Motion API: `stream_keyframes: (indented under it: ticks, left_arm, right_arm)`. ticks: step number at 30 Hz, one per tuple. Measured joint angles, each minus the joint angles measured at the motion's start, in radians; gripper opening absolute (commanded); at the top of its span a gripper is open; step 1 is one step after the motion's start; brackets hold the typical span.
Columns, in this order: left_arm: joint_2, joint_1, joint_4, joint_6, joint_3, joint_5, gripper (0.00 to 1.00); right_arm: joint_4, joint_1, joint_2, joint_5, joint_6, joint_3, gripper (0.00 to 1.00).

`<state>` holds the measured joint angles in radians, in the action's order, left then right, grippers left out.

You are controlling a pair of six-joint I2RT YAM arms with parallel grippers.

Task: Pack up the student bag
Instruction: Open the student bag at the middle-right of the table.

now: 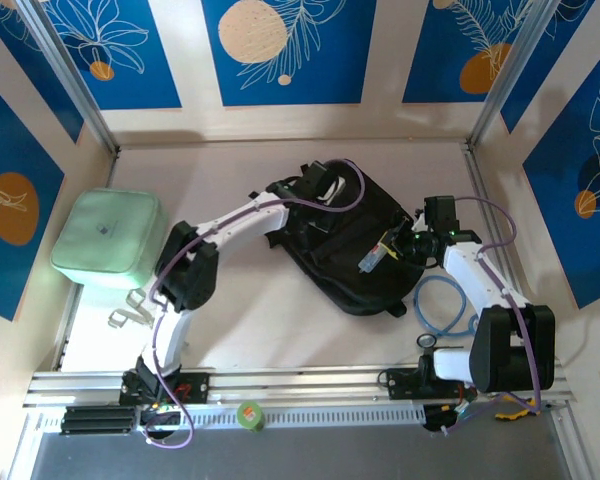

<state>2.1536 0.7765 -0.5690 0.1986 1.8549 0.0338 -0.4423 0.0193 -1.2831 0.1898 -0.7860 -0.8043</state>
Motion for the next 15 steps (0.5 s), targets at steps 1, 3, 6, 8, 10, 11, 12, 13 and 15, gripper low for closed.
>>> stream_keyframes:
  ticks: [1,3,6,8,10,11,12,13,15]
  left_arm:
    - [0.023,0.001,-0.013,-0.012,0.015,-0.015,0.73]
    - [0.051,0.003,-0.029,-0.037,0.034,-0.044,0.80]
    - [0.064,0.005,-0.046,-0.073,0.055,-0.083,0.84]
    - [0.068,0.008,-0.061,-0.092,0.069,-0.093,0.86]
    - [0.076,0.011,-0.074,-0.107,0.084,-0.093,0.87]
    - [0.084,0.013,-0.080,-0.115,0.090,-0.093,0.87]
    - [0.090,0.015,-0.083,-0.122,0.095,-0.093,0.87]
    - [0.100,0.017,-0.088,-0.127,0.104,-0.092,0.86]
    - [0.119,0.021,-0.100,-0.130,0.122,-0.080,0.83]
  right_arm:
    - [0.000,0.000,0.004,0.000,0.000,0.000,0.11]
    - [0.000,0.001,0.006,0.000,0.000,0.000,0.11]
    - [0.000,0.001,0.006,0.000,0.000,0.000,0.11]
    - [0.000,0.002,0.006,0.000,0.000,0.000,0.11]
    - [0.000,0.007,0.006,0.000,0.000,0.000,0.11]
    - [0.000,0.008,0.006,0.000,0.000,0.000,0.11]
    - [0.000,0.008,0.006,0.000,0.000,0.000,0.11]
    - [0.000,0.011,0.006,0.000,0.000,0.000,0.11]
    - [0.000,0.014,0.006,0.000,0.000,0.000,0.11]
